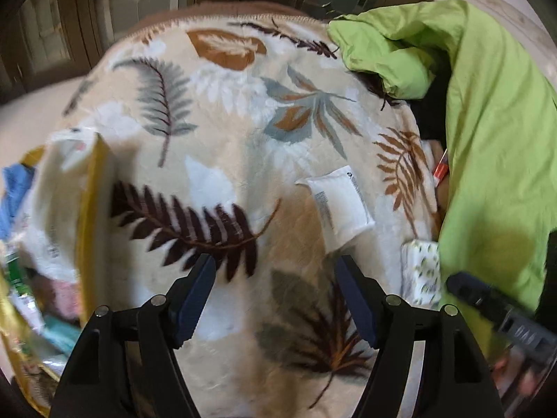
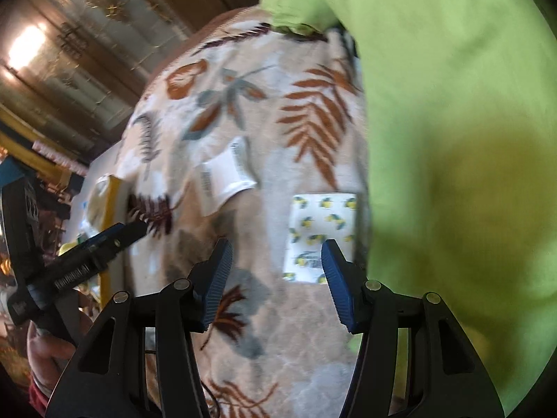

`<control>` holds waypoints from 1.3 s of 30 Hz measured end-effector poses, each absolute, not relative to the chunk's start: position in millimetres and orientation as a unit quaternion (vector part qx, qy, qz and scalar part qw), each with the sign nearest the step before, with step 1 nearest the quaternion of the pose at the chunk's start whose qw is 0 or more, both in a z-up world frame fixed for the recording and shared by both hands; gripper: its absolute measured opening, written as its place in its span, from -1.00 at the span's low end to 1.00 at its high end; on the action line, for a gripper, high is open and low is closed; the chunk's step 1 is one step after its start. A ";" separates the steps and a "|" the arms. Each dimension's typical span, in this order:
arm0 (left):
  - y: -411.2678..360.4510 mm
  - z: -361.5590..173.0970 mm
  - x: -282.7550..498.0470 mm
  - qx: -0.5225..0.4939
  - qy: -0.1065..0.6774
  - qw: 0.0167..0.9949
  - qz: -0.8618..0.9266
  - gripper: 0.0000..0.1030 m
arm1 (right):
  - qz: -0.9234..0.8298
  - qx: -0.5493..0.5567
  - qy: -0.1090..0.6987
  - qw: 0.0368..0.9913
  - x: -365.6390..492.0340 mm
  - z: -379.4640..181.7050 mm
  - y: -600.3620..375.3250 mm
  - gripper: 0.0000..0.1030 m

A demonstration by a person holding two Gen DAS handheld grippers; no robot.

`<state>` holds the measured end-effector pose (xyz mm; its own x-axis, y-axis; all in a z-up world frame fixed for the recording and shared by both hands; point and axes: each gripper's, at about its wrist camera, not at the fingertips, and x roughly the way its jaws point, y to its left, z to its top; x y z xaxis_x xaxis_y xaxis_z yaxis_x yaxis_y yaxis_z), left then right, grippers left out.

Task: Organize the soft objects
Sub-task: 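Move both grippers back toward the white pouch and lemon-print tissue pack, then grasp the white pouch with the left gripper while the right gripper grasps the lemon-print tissue pack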

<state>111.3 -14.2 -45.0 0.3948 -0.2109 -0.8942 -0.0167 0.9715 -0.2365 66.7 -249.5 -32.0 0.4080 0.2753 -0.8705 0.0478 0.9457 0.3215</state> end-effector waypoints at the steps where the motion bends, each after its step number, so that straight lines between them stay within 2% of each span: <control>1: -16.5 -47.2 115.5 -0.110 0.550 0.826 -0.059 0.40 | 0.063 0.151 0.544 0.823 68.8 -35.3 -252.1 0.04; 20: -63.6 -84.3 182.4 -0.152 0.589 0.793 -0.039 0.41 | 0.015 0.135 0.582 0.802 88.5 -74.7 -253.5 0.04; 25: -64.8 -88.8 190.8 -0.171 0.586 0.792 -0.022 0.41 | 0.018 0.130 0.588 0.798 89.4 -83.6 -248.3 0.14; 28: -71.1 -89.0 196.4 -0.170 0.586 0.792 -0.024 0.44 | 0.019 0.125 0.584 0.802 89.0 -84.1 -245.2 0.25; 39: -91.3 -95.2 198.9 -0.108 0.585 0.803 -0.022 0.53 | 0.020 0.062 0.578 0.813 91.0 -88.8 -228.0 0.26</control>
<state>198.9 -91.3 -95.2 0.3139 -0.1627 -0.9354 -0.0906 0.9756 -0.2001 91.0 -228.0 -88.8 0.3307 0.1040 -0.9380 0.0397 0.9915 0.1239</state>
